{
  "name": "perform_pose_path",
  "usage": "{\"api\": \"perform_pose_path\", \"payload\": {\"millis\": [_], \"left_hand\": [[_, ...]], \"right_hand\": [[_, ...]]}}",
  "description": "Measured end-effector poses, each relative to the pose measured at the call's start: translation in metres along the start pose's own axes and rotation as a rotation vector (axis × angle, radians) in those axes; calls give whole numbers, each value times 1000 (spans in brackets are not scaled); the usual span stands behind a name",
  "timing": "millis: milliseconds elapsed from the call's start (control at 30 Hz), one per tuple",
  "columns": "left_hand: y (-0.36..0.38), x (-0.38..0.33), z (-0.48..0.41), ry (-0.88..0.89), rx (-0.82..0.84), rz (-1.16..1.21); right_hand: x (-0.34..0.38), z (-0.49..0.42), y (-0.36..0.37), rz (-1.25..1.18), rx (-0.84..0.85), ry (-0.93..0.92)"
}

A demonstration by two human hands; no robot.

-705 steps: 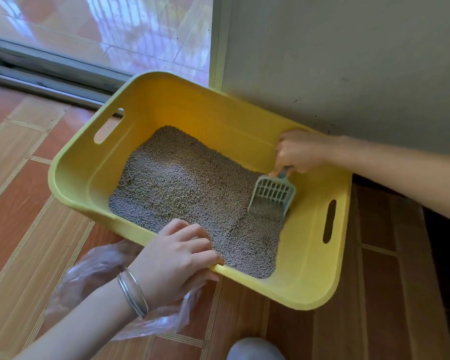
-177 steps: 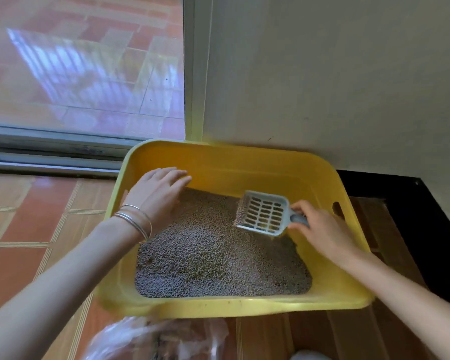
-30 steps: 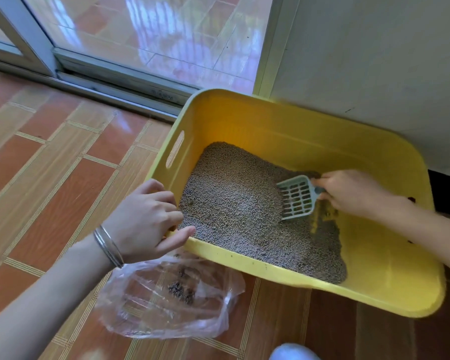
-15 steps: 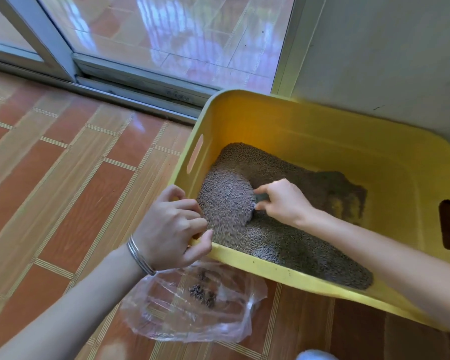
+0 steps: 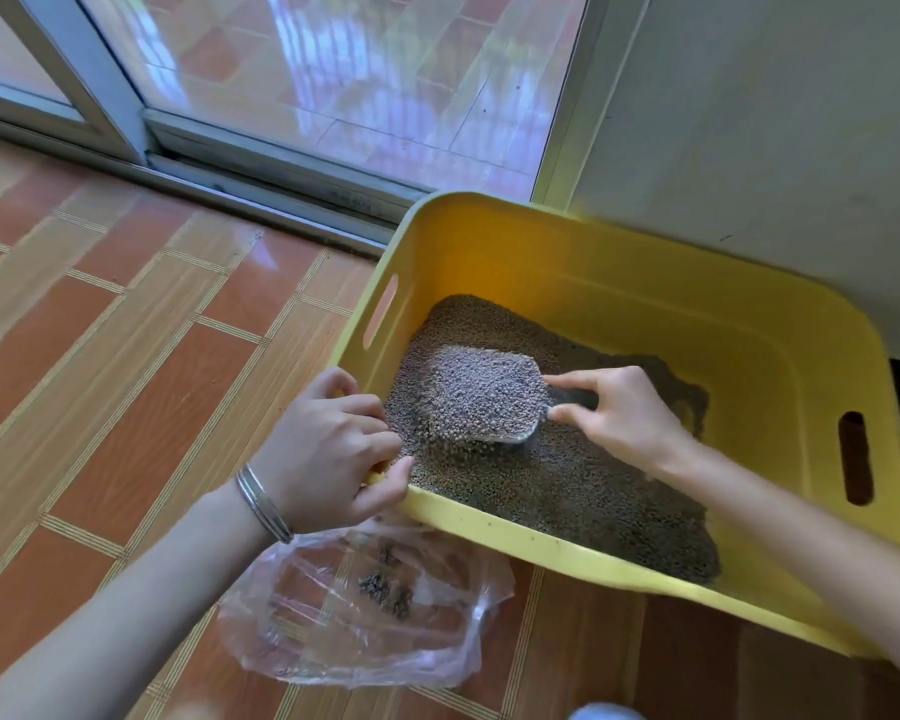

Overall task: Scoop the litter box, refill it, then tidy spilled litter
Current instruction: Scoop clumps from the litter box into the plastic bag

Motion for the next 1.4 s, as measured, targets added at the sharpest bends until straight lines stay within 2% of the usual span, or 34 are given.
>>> {"api": "perform_pose_path", "payload": {"millis": [200, 633, 1033, 1133, 1200, 1300, 1400], "left_hand": [[-1, -1, -2, 13, 2, -36], [-2, -2, -2, 19, -7, -63], [-3, -3, -1, 19, 7, -77], [-3, -3, -1, 17, 13, -84], [-3, -4, -1, 15, 19, -88], [-3, -4, -1, 8, 22, -102], [0, -13, -4, 29, 33, -130]], "right_hand": [[-6, 15, -30, -22, -69, -37], [-12, 34, -44, -8, -128, -34], [-2, 39, -45, 43, -62, -117], [-9, 41, -42, 106, -31, -41], [-20, 44, -42, 189, -16, 63], [-35, 58, -43, 332, 96, 234], [-45, 75, -56, 343, 93, 378]]}}
Point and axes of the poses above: each hand's wrist, its own z-axis away from the middle knuckle, its own y-axis out of the palm, x = y × z, the point moved 4 cm from there along -z, towards the middle knuckle, and after that the axes turned 12 degrees about -x, right-handed, at the moved point
